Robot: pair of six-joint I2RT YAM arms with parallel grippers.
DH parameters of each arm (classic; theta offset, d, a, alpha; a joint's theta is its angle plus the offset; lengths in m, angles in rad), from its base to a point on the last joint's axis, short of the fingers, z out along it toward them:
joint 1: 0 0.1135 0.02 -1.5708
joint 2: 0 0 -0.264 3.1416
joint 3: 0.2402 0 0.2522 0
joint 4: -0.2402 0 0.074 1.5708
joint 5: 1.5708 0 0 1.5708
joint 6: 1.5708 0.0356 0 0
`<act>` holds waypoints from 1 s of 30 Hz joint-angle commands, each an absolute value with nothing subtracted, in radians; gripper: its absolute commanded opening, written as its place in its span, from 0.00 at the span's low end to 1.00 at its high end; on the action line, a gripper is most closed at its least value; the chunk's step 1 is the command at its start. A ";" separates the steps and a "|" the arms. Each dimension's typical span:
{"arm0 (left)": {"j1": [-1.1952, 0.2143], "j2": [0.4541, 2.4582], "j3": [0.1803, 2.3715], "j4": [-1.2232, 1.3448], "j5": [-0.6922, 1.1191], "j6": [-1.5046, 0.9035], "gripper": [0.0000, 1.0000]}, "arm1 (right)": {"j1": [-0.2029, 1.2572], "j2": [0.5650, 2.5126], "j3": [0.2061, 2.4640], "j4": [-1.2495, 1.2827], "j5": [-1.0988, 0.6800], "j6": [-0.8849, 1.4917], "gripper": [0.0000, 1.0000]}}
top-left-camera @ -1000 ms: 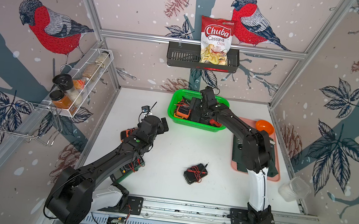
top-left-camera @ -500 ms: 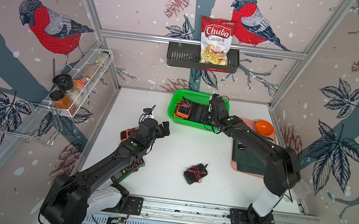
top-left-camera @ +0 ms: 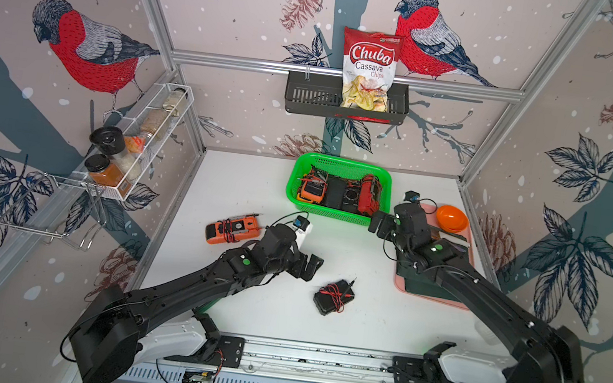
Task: Put the multimeter into the basket
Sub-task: Pick up the multimeter from the center of the board.
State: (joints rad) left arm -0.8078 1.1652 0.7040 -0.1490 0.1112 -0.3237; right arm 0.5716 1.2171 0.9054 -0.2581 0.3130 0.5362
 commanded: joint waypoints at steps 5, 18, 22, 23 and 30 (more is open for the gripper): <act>-0.933 1.367 0.858 -0.340 0.157 -0.197 0.98 | 0.482 1.074 0.825 -0.252 0.345 0.583 1.00; -1.022 1.598 1.026 -0.461 0.171 -0.114 0.98 | 0.428 1.038 0.763 -0.217 0.289 0.582 1.00; -1.035 1.653 1.054 -0.491 0.131 -0.114 0.98 | 0.419 1.038 0.756 -0.210 0.281 0.579 1.00; -1.039 1.664 1.060 -0.493 0.123 -0.112 0.98 | 0.417 1.036 0.755 -0.206 0.280 0.578 1.00; -1.073 1.736 1.097 -0.524 0.074 -0.109 0.98 | 0.403 1.035 0.742 -0.193 0.266 0.576 1.00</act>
